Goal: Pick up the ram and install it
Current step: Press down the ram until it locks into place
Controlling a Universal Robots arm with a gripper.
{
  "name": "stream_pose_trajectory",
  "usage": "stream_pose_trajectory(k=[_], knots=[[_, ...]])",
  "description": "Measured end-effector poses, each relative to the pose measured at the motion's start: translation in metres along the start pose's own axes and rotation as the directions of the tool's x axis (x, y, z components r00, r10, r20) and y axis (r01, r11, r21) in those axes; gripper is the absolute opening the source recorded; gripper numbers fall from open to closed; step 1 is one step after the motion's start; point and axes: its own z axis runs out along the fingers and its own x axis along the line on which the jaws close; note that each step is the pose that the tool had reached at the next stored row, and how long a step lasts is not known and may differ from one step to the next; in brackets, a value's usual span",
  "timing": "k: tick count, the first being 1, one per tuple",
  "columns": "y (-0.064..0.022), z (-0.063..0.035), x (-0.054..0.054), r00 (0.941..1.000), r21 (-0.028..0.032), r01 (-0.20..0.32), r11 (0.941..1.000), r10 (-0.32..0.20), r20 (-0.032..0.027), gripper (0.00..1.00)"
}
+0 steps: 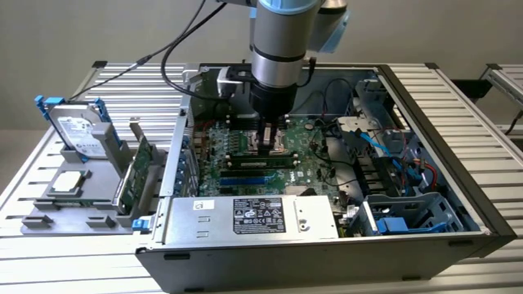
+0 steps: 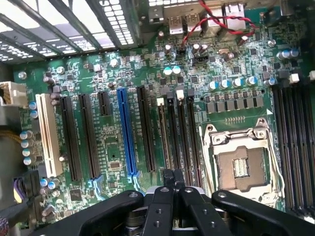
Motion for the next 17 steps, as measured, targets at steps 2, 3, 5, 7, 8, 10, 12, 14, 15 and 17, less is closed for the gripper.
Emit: stream_pose_trajectory(k=[2,3,5,7,8,10,12,14,15,17], knots=[[0.0,0.0001,0.0,0.9995,-0.0001,-0.033,0.9995,0.033,0.0018,0.11],[0.0,0.0002,0.0,0.9988,-0.0001,-0.049,0.9988,0.049,0.0028,0.11],[0.0,0.0003,0.0,0.9967,-0.0003,-0.082,0.9967,0.082,0.0046,0.11],[0.0,0.0004,0.0,0.9933,-0.0004,-0.115,0.9933,0.115,0.0066,0.11],[0.0,0.0004,0.0,0.9913,-0.0006,-0.132,0.9913,0.132,0.0075,0.11],[0.0,0.0005,0.0,0.9865,-0.0008,-0.164,0.9865,0.164,0.0093,0.11],[0.0,0.0006,0.0,0.9804,-0.0012,-0.197,0.9804,0.197,0.0112,0.11],[-0.0001,0.0007,0.0,0.9732,-0.0016,-0.23,0.9733,0.23,0.013,0.11],[0.0,0.0007,0.0,0.9692,-0.0019,-0.246,0.9693,0.246,0.0139,0.11],[0.0,0.0007,0.0,0.9599,-0.0025,-0.28,0.96,0.28,0.0158,0.11]])
